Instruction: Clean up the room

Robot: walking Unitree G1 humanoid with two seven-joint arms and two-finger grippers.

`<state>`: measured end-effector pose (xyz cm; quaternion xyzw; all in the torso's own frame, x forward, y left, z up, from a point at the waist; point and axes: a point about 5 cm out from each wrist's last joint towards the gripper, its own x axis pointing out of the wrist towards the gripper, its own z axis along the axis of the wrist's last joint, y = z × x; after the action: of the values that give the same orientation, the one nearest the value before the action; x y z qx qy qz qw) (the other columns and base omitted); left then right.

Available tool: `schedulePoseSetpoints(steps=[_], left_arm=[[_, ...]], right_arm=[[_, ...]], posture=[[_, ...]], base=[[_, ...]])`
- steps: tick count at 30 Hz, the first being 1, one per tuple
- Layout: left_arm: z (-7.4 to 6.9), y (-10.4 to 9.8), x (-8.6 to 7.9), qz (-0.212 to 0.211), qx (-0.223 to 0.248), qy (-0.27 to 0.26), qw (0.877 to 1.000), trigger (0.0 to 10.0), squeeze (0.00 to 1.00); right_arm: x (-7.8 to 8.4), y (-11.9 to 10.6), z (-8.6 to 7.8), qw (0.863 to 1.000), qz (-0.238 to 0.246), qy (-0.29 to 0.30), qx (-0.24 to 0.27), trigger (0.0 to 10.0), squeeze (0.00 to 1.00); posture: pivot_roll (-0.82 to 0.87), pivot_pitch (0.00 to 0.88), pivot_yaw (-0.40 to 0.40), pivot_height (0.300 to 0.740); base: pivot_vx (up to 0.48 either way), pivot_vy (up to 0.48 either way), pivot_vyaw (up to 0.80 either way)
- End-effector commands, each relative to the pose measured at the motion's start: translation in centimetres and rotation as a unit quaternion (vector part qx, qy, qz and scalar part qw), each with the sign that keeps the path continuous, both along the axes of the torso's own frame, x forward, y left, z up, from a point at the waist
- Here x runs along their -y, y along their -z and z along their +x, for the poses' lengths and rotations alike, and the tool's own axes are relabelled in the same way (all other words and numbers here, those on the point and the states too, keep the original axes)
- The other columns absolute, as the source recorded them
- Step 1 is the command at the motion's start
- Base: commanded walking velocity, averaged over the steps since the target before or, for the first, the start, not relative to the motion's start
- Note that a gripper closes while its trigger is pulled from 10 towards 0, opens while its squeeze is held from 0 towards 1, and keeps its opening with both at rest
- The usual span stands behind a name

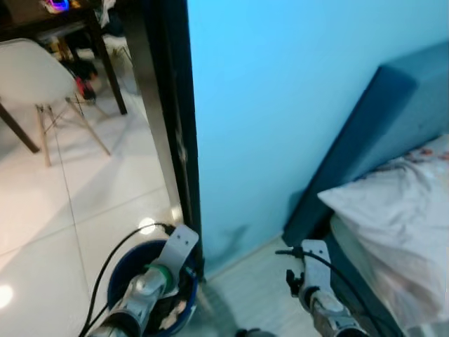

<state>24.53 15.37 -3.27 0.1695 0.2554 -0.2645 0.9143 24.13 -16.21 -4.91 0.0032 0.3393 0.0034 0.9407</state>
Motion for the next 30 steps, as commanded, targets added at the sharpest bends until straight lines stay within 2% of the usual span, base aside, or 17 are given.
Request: schedulePoseSetpoints(steps=[1,3,4,9,12,21,30], left_arm=[[-0.31,-0.12,0.51,-0.005,0.008,0.042,0.999,10.0,0.00],[-0.31,-0.12,0.51,-0.005,0.008,0.042,0.999,10.0,0.00],[-0.59,-0.26,0.74,-0.009,0.016,0.071,0.997,10.0,0.00],[-0.81,-0.40,1.04,-0.016,0.024,0.092,0.995,10.0,0.00],[-0.64,-0.52,1.02,-0.025,0.031,0.073,0.997,10.0,0.00],[-0.77,-0.70,1.49,-0.035,0.038,0.091,0.994,10.0,0.00],[-0.69,-0.89,1.36,-0.055,0.047,0.067,0.995,10.0,0.00]], right_arm=[[-0.30,0.86,-1.15,1.000,0.000,-0.012,-0.026,10.0,0.00],[-0.30,0.86,-1.15,1.000,0.000,-0.012,-0.026,10.0,0.00],[-0.35,0.95,-1.27,0.999,-0.001,-0.015,-0.028,10.0,0.00],[-0.40,1.04,-1.40,0.999,-0.002,-0.019,-0.031,10.0,0.00],[-0.42,1.06,-1.44,0.999,-0.004,-0.021,-0.032,10.0,0.00],[-0.38,1.15,-1.58,0.999,-0.005,-0.023,-0.035,10.0,0.00],[-0.55,1.22,-1.65,0.999,-0.005,-0.032,-0.038,10.0,0.00]], posture=[[0.11,0.038,0.059,0.740],[0.11,0.038,0.059,0.740],[0.12,0.040,0.056,0.740],[0.12,0.040,0.056,0.740],[0.11,0.042,0.052,0.740],[0.11,0.042,0.044,0.740],[0.12,0.037,0.033,0.740]], base=[[0.000,0.000,-0.80],[0.000,0.000,-0.80],[0.000,0.000,-0.80],[0.000,0.000,-0.80],[0.000,0.000,-0.80],[0.000,0.000,-0.80],[0.000,0.000,-0.80]])
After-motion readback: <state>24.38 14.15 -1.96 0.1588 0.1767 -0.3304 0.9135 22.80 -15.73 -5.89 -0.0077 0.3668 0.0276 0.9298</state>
